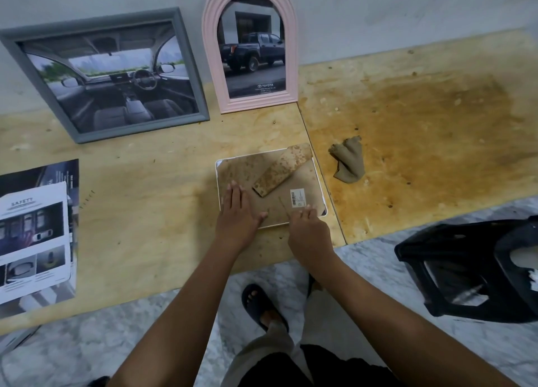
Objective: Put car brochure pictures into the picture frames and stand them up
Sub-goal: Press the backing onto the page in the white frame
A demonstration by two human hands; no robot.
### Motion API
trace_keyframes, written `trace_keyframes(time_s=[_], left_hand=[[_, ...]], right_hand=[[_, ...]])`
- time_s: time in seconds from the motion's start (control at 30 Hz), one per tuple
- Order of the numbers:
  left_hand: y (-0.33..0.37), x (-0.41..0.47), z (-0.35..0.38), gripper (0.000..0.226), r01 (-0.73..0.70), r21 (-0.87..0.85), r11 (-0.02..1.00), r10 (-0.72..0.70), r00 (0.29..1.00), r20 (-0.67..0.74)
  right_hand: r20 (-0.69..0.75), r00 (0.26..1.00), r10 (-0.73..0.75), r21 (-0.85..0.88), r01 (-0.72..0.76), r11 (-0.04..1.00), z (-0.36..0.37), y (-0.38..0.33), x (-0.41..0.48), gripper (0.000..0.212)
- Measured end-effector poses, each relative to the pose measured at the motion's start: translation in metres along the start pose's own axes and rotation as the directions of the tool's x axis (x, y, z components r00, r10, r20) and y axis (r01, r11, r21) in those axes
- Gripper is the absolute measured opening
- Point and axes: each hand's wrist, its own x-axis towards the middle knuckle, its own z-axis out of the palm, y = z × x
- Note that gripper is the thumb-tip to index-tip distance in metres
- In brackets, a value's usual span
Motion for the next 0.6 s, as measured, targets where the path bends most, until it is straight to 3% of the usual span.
trace_keyframes(time_s=[0.13,0.23,0.33,0.5,0.6], left_hand=[[0.000,0.000,-0.003,0.083,0.016,0.005,1.000,-0.016,1.000,0.019],[0.004,0.001,-0.010,0.081,0.025,0.008,1.000,-0.025,0.999,0.022],[0.007,0.002,-0.015,0.080,0.012,-0.028,1.000,-0.011,1.000,0.023],[0.003,0.013,-0.021,0.097,-0.029,0.003,1.000,0.028,0.998,0.056],[0.001,0.020,-0.027,0.103,-0.031,-0.008,0.999,0.031,0.994,0.105]], right_hand=[[0.007,1.000,0.001,0.006,-0.001,1.000,-0.022,0.002,-0.003,0.034],[-0.054,0.999,0.008,0.195,0.003,0.981,-0.025,0.010,0.005,0.026],[-0.150,0.986,0.067,0.447,0.008,0.894,-0.022,0.022,0.011,0.026],[-0.186,0.974,-0.131,0.508,0.209,0.836,-0.023,0.038,0.044,0.067],[-0.120,0.972,-0.204,0.494,0.237,0.837,-0.030,0.043,0.065,0.074]])
